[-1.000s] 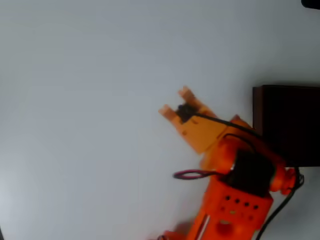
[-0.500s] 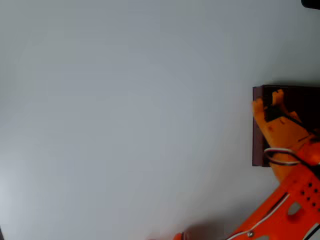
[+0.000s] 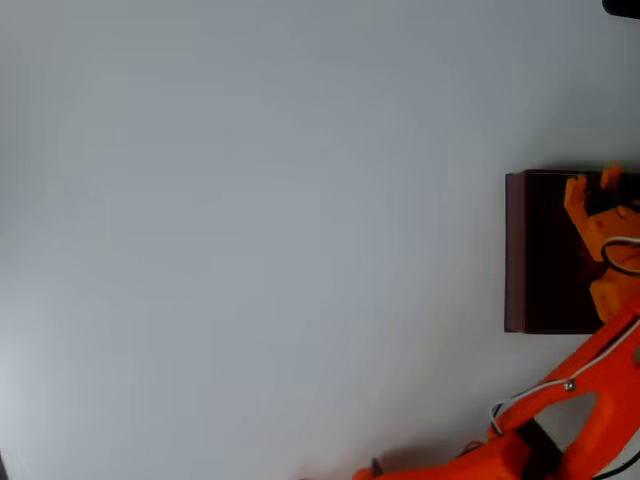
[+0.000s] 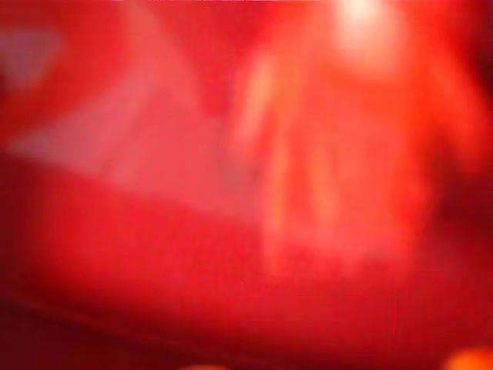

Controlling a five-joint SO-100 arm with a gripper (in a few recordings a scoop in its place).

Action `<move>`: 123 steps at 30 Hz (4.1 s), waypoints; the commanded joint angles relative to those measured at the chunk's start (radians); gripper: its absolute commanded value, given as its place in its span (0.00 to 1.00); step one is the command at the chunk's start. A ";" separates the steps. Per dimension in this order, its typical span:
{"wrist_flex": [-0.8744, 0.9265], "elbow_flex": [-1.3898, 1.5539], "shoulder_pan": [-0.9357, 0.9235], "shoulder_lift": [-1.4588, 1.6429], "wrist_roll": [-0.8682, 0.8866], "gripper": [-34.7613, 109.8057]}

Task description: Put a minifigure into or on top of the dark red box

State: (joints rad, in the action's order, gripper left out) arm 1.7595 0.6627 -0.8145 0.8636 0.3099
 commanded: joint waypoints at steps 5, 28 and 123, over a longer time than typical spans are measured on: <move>0.037 0.032 0.034 0.123 -0.023 0.38; -0.244 1.370 0.778 1.626 0.084 0.37; -0.413 2.349 1.411 2.500 -0.170 0.24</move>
State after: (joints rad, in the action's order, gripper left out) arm 1.3376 3.0603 0.5829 3.3563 0.3497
